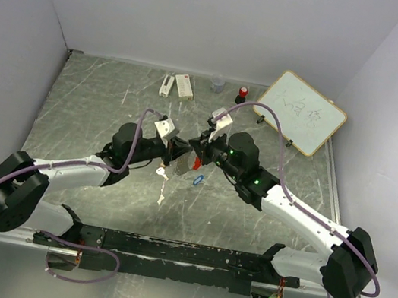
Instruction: Put the keys on the keyring
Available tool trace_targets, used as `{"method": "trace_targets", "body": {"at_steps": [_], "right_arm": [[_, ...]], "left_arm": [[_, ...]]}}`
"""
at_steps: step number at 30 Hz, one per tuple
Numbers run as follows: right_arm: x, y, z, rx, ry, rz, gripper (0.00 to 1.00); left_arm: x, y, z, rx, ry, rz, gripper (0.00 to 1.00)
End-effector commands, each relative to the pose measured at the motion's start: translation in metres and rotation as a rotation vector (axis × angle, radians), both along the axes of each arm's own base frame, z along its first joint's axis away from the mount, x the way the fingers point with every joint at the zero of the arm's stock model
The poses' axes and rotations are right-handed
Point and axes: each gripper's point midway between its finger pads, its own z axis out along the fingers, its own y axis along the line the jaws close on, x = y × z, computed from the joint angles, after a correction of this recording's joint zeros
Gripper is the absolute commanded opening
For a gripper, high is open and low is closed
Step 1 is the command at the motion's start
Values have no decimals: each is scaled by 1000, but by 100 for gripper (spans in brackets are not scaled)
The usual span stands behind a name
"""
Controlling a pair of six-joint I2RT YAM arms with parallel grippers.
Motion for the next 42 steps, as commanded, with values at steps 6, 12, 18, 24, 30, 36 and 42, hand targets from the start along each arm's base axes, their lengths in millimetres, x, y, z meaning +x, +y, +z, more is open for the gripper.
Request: {"method": "trace_targets", "body": {"at_steps": [6, 12, 18, 24, 30, 36, 42], "right_arm": [[-2, 2, 6, 22, -8, 9, 0], [-3, -2, 9, 31, -8, -7, 14], [-2, -14, 20, 56, -28, -62, 42], [4, -31, 28, 59, -55, -153, 47], [9, -37, 17, 15, -41, -188, 47], [3, -34, 9, 13, -27, -155, 47], [-4, -26, -1, 20, 4, -103, 47]], "left_arm": [[1, 1, 28, -75, -81, 16, 7], [3, 14, 31, -107, -116, 82, 7], [-2, 17, 35, -110, -160, 73, 7], [-13, 16, 36, -108, -206, 26, 7], [-20, 15, 37, -103, -242, -14, 7], [-37, 13, 38, -92, -331, -96, 7], [-40, 10, 37, -81, -345, -130, 7]]}}
